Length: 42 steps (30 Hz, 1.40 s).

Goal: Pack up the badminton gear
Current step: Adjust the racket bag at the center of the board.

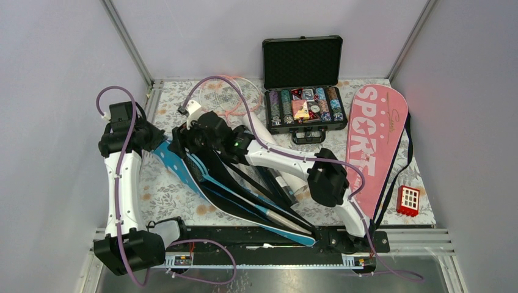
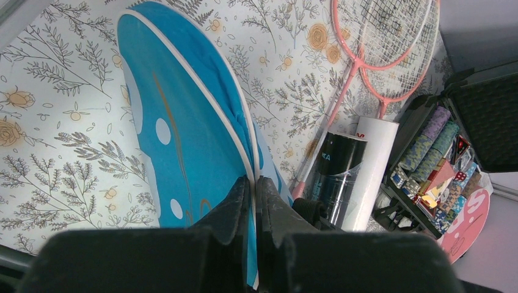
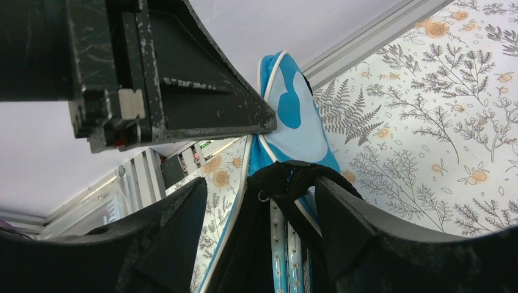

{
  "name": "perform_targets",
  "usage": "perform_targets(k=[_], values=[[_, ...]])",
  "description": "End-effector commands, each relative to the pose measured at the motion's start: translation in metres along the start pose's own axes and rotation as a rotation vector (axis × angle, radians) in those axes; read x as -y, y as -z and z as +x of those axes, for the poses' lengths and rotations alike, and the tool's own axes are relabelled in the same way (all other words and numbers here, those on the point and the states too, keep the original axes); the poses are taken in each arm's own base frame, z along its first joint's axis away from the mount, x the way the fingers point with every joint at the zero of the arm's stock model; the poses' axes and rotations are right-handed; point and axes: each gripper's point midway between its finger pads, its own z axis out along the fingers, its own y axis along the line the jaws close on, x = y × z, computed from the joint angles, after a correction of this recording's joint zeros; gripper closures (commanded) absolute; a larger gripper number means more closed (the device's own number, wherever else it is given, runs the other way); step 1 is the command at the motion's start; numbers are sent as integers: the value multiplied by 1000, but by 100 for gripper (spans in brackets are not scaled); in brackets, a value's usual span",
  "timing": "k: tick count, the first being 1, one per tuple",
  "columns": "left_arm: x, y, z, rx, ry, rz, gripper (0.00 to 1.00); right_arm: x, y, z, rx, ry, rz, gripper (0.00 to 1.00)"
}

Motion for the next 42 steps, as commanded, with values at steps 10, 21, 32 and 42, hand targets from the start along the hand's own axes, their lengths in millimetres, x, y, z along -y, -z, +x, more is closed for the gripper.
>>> perform_targets(k=[10, 21, 32, 42], values=[[11, 4, -7, 36, -21, 61, 100, -20, 6, -26, 53, -32, -132, 70], [9, 2, -8, 42, -22, 50, 100, -23, 18, -30, 55, -153, -207, 57], [8, -1, -7, 38, -20, 47, 100, -20, 19, -30, 59, -254, -227, 72], [7, -4, -5, 34, -21, 44, 100, -19, 32, -51, 110, -317, -238, 70]])
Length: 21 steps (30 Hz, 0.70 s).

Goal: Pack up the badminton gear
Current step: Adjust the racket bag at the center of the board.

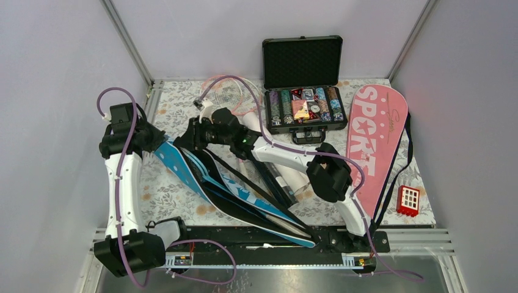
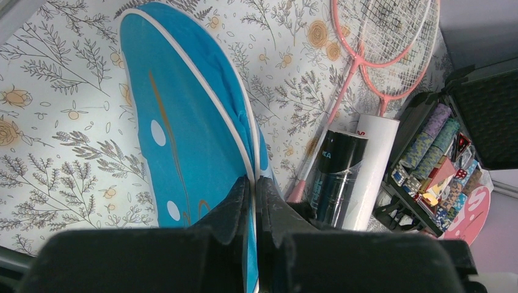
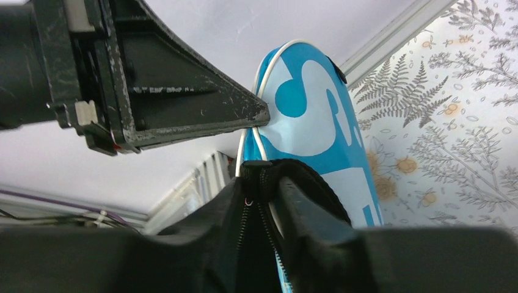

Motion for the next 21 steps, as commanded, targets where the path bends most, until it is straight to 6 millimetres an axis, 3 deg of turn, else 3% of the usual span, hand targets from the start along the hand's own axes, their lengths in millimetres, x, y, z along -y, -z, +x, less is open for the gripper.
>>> perform_targets(k=[1, 6, 9, 13, 16, 17, 21], values=[[7, -4, -7, 34, -19, 39, 100, -45, 22, -48, 101, -14, -108, 78], [8, -3, -8, 37, -19, 42, 100, -44, 26, -51, 107, -26, -110, 81], [10, -3, -9, 41, -17, 48, 100, -40, 26, -51, 111, -37, -94, 100], [10, -4, -11, 45, -11, 45, 100, -42, 27, -47, 91, -46, -118, 100], [13, -5, -10, 37, -4, 56, 100, -44, 27, -38, 45, -26, -142, 77], [15, -4, -10, 35, -1, 62, 100, -42, 27, -37, 41, -27, -130, 75], [18, -2, -10, 32, 5, 78, 100, -42, 29, -40, 59, -63, -115, 89]])
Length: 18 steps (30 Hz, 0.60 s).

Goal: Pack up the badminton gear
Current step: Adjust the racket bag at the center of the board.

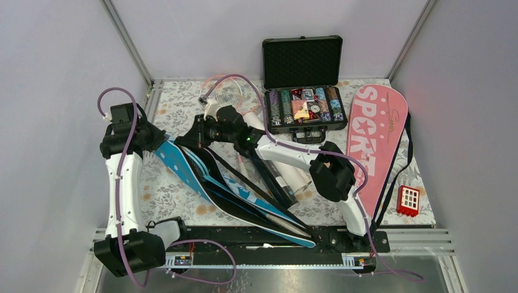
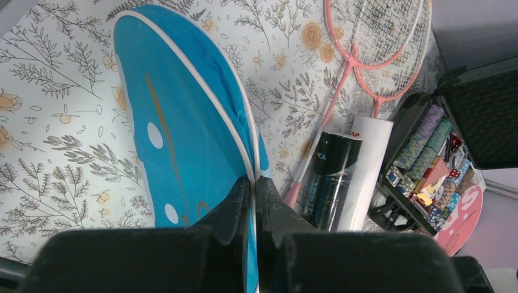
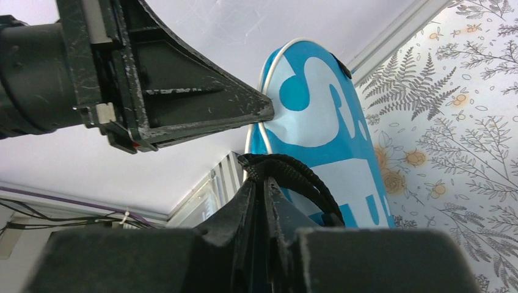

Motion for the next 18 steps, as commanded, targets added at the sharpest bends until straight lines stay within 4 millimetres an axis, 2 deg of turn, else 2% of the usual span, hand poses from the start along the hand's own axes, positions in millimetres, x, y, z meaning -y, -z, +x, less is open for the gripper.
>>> perform_targets(k=[1, 4, 12, 13, 15, 16, 18], values=[[15, 0, -9, 27, 1, 59, 100, -50, 18, -32, 56, 1, -114, 92], [16, -1, -8, 22, 4, 65, 100, -51, 18, -32, 59, 3, -122, 100], [18, 0, -9, 24, 8, 73, 100, -44, 16, -24, 24, 35, -98, 100], [19, 0, -8, 19, 12, 79, 100, -43, 15, -22, 17, 37, -94, 96], [21, 0, -7, 12, 20, 91, 100, -39, 14, -21, 10, 35, -72, 75], [21, 0, -5, 7, 22, 95, 100, -37, 13, -21, 12, 40, -65, 68], [21, -1, -4, 3, 22, 99, 100, -37, 12, -25, 23, 62, -58, 68]])
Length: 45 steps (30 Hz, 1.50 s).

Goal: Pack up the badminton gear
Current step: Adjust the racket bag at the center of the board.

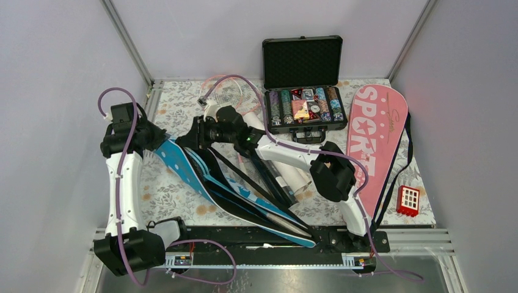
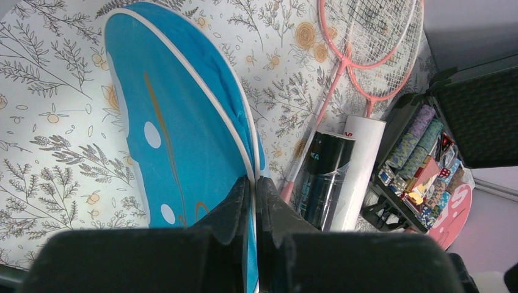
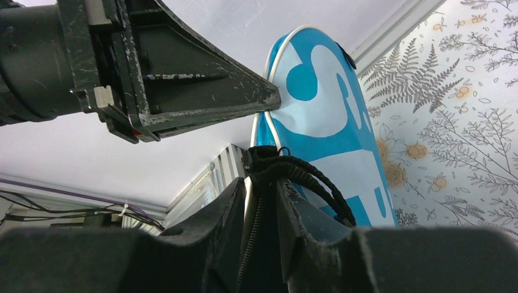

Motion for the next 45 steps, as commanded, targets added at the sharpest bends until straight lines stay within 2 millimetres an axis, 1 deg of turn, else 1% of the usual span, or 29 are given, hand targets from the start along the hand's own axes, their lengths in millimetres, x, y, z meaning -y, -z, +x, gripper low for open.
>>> perform_targets(k=[1, 4, 7, 9, 11, 13, 15, 19, 23, 25, 27, 28, 30, 34, 39, 40, 42, 43, 45], values=[[16, 0, -3, 9, -1, 79, 100, -37, 9, -33, 50, 87, -52, 68], [13, -2, -2, 7, -1, 69, 100, -52, 15, -44, 50, 145, -66, 68], [14, -2, -4, 13, -6, 70, 100, -71, 36, -45, 17, 198, -101, 67], [14, -1, -5, 19, -13, 70, 100, -79, 50, -44, 14, 227, -118, 63], [14, -1, -5, 18, -24, 73, 100, -81, 61, -45, 9, 252, -116, 60], [14, -1, -4, 17, -31, 75, 100, -76, 67, -48, 3, 263, -103, 56], [14, -1, -3, 11, -34, 78, 100, -60, 69, -49, 0, 282, -65, 54], [16, 1, -1, 5, -46, 93, 100, -21, 70, -41, -45, 329, 3, 51], [18, 3, -1, 3, -51, 105, 100, 13, 72, -24, -138, 420, 39, 47], [19, 4, -2, 6, -52, 110, 100, 30, 76, -17, -169, 449, 55, 48], [20, 5, -2, 7, -47, 112, 100, 48, 84, -3, -211, 475, 75, 49], [20, 5, -2, 8, -47, 114, 100, 51, 88, 0, -218, 492, 74, 49], [22, 6, -3, 11, -48, 118, 100, 59, 93, 14, -246, 514, 68, 49], [22, 7, -5, 18, -51, 116, 100, 74, 96, 37, -295, 532, 58, 49], [20, 4, -5, 15, -47, 107, 100, 89, 91, 50, -310, 509, 70, 49], [20, 3, -5, 16, -45, 107, 100, 91, 90, 50, -312, 506, 76, 50], [20, 2, -5, 17, -40, 110, 100, 90, 90, 48, -311, 505, 85, 58], [21, 1, -5, 18, -36, 110, 100, 88, 92, 45, -307, 508, 86, 66], [22, -1, -5, 14, -28, 115, 100, 79, 96, 38, -296, 515, 84, 92]])
